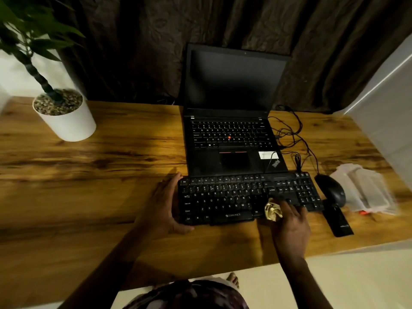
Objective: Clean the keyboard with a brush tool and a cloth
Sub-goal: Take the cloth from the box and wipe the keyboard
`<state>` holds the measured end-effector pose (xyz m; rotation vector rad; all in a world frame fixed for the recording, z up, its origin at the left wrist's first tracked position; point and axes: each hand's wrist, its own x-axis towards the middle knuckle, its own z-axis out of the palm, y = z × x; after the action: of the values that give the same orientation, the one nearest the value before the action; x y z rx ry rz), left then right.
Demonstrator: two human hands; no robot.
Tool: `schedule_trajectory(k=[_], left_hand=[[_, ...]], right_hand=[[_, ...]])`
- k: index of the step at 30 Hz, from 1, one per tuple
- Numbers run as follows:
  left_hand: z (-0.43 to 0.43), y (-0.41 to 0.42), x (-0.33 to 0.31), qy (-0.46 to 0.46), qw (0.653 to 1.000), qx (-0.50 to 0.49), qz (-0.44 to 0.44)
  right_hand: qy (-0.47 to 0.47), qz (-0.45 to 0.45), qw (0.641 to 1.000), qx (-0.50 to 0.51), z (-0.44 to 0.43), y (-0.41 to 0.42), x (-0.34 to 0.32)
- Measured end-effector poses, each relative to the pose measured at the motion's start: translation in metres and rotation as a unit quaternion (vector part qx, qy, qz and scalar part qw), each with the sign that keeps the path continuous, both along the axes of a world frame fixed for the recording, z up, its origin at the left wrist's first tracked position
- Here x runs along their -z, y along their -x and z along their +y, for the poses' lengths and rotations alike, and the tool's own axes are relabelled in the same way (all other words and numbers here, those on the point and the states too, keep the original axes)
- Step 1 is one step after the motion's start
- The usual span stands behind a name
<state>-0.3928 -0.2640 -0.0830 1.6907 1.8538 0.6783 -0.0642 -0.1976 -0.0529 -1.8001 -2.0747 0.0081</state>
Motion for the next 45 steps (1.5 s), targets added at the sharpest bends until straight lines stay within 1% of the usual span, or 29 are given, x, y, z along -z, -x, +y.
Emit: schedule_trajectory(k=[1,5,9,13,17,20,23,26,31,35,38,41,44,45], left_hand=[[0.000,0.000,0.001,0.000,1.000,0.002,0.001],[0.001,0.002,0.003,0.006,1.000,0.002,0.012],[0.000,0.001,0.003,0.005,1.000,0.005,0.012],[0.000,0.001,0.002,0.004,1.000,0.003,0.007],[0.001,0.000,0.002,0.001,1.000,0.005,0.006],[-0.001,0.000,0.001,-0.004,1.000,0.003,0.007],[-0.001,0.000,0.001,-0.009,1.000,0.005,0.015],[-0.001,-0.001,0.001,-0.008,1.000,0.002,0.016],[0.000,0.000,0.002,-0.014,1.000,0.000,0.006],[-0.001,-0.001,0.003,-0.015,1.000,0.002,-0.004],[-0.001,0.000,0.003,-0.022,1.000,0.001,-0.002],[0.000,0.000,0.003,-0.020,1.000,0.004,-0.005],[-0.001,-0.001,0.003,-0.017,1.000,0.004,-0.008],[-0.001,-0.001,0.003,-0.017,1.000,0.003,-0.006]], right_hand=[[-0.003,0.004,1.000,0.009,0.002,-0.002,0.000],[-0.019,-0.008,1.000,-0.021,0.000,-0.004,0.001],[-0.011,0.009,0.999,0.040,0.006,-0.020,0.004],[0.006,0.017,1.000,0.019,-0.001,-0.019,0.007],[0.027,0.042,0.997,0.051,-0.003,-0.022,0.009],[0.022,0.059,0.998,0.025,-0.012,-0.010,0.010],[0.018,0.046,0.999,-0.006,-0.017,-0.016,0.012],[0.005,0.047,0.999,0.027,-0.015,-0.026,0.012],[0.018,0.031,0.999,-0.039,-0.023,-0.013,0.014],[0.039,0.024,0.999,0.015,-0.020,-0.025,0.019],[0.047,0.001,0.999,-0.016,-0.027,-0.012,0.014],[0.029,-0.004,0.998,-0.061,-0.032,-0.005,0.011],[0.022,0.000,0.999,-0.033,-0.030,-0.013,0.015],[0.017,-0.005,0.999,-0.038,-0.031,-0.011,0.017]])
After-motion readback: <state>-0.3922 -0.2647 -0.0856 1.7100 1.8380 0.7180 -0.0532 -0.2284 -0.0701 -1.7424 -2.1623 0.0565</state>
